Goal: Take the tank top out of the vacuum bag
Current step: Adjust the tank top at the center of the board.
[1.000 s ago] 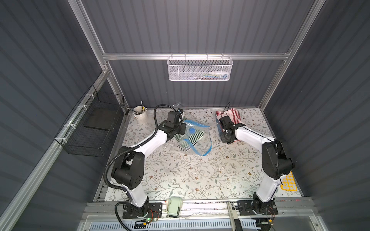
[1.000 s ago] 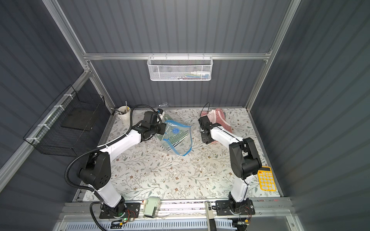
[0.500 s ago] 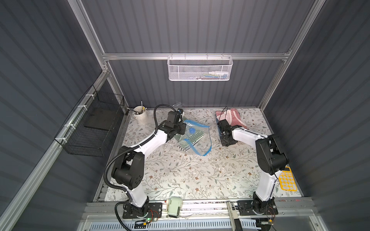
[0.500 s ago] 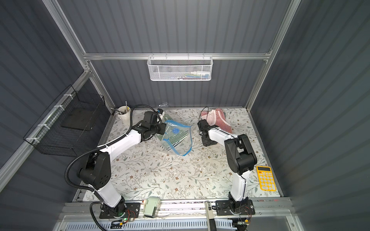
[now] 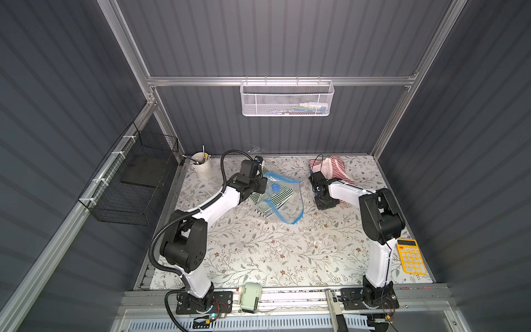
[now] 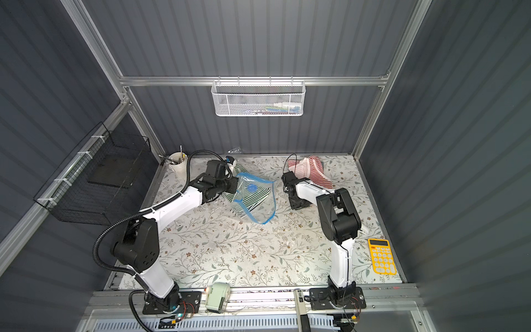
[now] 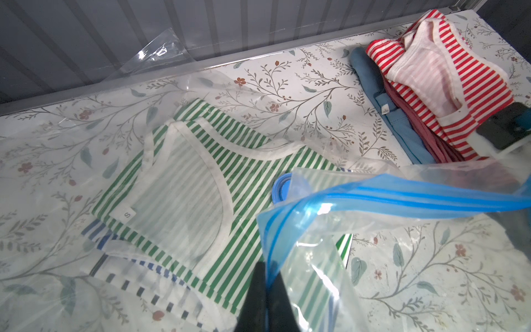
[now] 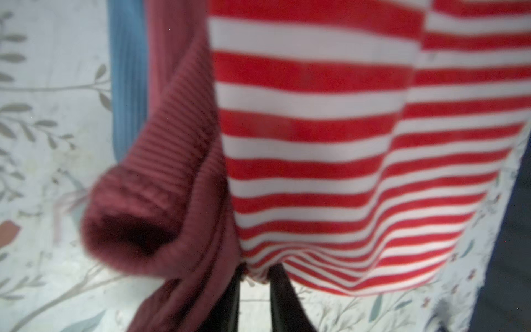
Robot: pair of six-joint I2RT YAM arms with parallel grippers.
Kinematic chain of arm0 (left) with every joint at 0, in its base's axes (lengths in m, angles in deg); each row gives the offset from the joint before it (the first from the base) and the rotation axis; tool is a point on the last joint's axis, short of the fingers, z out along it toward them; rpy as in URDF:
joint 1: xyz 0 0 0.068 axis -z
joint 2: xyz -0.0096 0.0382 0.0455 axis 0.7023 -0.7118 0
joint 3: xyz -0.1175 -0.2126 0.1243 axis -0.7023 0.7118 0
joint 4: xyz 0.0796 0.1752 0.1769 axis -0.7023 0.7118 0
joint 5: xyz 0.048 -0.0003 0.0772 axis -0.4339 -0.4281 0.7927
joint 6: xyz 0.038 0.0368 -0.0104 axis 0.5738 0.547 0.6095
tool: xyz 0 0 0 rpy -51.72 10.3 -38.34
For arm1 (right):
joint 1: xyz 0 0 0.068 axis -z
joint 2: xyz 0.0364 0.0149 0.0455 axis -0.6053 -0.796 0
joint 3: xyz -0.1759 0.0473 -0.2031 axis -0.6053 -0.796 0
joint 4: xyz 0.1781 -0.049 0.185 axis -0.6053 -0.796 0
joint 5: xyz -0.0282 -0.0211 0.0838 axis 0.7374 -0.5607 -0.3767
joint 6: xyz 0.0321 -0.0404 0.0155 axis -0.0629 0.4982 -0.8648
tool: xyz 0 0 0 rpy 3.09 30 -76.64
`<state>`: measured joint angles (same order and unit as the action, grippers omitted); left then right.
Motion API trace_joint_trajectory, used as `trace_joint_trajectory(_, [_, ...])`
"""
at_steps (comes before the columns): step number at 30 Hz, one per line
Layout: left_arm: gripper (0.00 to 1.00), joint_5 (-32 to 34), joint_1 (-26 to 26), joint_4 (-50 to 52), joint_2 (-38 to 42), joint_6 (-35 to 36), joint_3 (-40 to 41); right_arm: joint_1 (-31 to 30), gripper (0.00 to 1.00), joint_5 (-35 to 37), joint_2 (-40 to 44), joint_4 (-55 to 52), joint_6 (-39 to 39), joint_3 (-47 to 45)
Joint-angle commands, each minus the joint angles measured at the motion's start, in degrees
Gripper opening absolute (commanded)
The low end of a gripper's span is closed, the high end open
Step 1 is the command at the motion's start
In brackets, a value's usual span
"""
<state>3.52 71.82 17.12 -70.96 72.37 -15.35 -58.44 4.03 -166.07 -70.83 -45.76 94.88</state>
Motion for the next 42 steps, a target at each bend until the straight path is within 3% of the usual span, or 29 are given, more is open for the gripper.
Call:
trace_joint_trajectory(1, [0.0,-0.68,0.31,1.79,-1.08,-0.08,-1.77,0.68,0.0,-0.01,-0.42,-1.72,0.1,1.09])
trace_joint_trajectory(22, [0.0,-0.81,0.31,1.9,-0.81,-0.09,-1.88,0.63,0.0,-1.13,6.89,-7.24,1.25,4.26])
trace_joint_trajectory(31, [0.0,-0.46,0.3,1.95,-0.97,0.08,-1.94,-0.54,0.0,-8.81,8.1,-8.36,1.23,9.52])
trace_joint_trajectory(42, [0.0,-0.73,0.4,1.99,-1.54,-0.02,-2.07,-1.78,0.01,-13.55,5.12,-5.68,0.59,4.84])
